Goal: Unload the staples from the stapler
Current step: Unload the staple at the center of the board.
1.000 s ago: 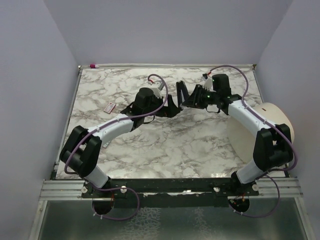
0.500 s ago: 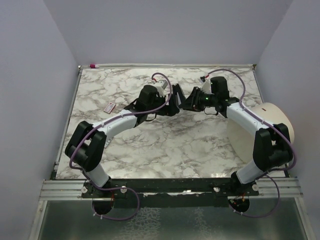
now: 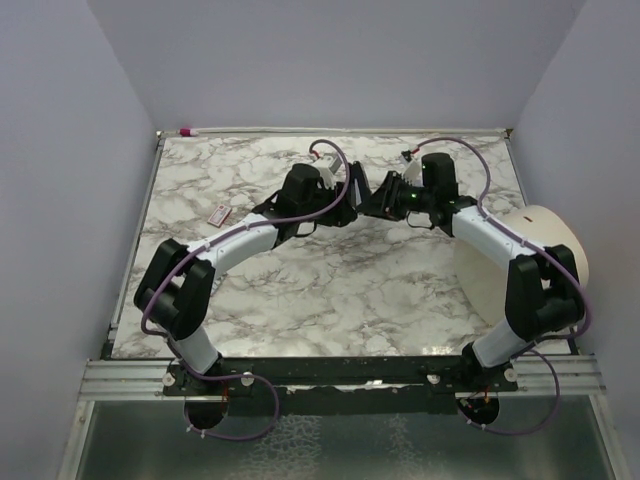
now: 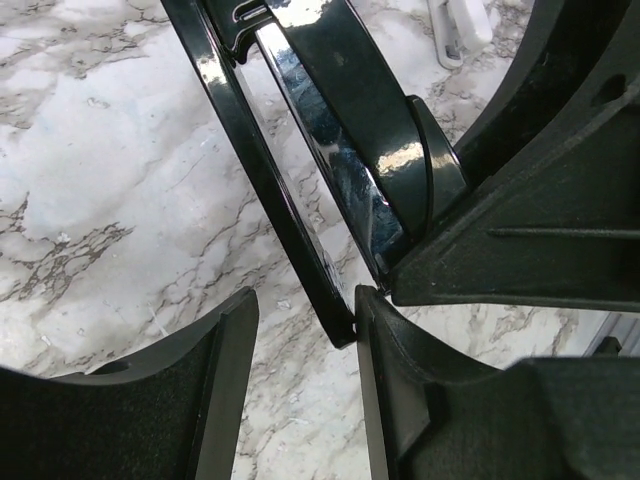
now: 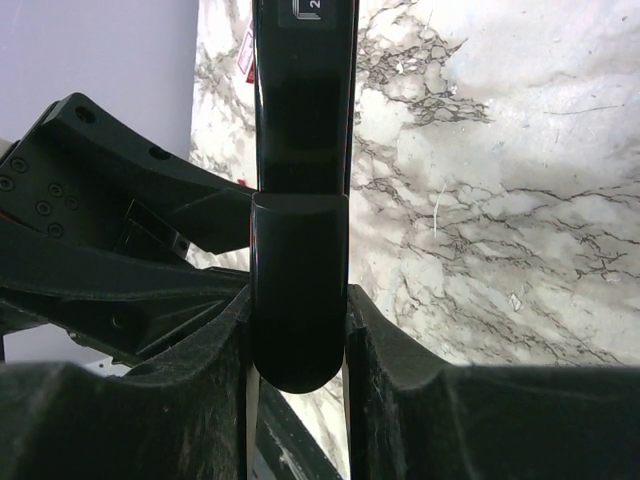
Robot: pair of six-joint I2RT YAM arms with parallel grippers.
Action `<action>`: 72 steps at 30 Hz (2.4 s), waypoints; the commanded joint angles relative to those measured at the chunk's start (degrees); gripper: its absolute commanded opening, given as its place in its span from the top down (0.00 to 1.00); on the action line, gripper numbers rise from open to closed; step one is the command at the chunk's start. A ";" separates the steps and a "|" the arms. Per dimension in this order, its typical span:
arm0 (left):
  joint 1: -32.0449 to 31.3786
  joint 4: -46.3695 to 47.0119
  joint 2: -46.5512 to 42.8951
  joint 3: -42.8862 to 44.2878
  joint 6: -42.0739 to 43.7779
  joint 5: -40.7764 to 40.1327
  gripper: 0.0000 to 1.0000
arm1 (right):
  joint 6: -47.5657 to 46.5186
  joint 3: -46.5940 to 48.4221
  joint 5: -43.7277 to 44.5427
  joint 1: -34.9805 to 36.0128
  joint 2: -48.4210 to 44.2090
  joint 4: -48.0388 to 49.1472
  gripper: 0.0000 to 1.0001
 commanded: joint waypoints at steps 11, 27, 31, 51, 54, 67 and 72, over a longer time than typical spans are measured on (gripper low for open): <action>1.09 -10.13 6.58 5.92 7.27 -19.36 0.81 | 2.83 0.87 -5.98 3.55 1.69 5.79 0.99; 0.92 -5.67 3.69 3.22 20.82 -29.84 1.00 | -23.04 6.65 -7.42 2.84 6.38 -6.53 0.99; 0.84 2.46 2.21 -2.69 27.37 -32.32 1.00 | -33.71 4.27 -7.62 2.85 7.34 -3.46 0.99; 1.49 30.08 -1.16 -20.46 54.52 -42.90 1.00 | -60.51 -2.12 -6.35 3.00 5.22 -6.22 0.99; 2.00 32.46 -1.31 -21.97 56.69 -42.70 1.00 | -60.69 -1.10 -5.74 2.91 5.57 -8.54 0.99; 2.92 38.65 0.23 -26.14 61.68 -41.42 1.00 | -60.04 1.07 -4.85 2.94 4.17 -13.48 0.99; 2.70 32.08 -2.25 -22.67 58.13 -40.70 1.00 | -53.41 1.38 -6.04 3.00 5.81 -10.91 0.99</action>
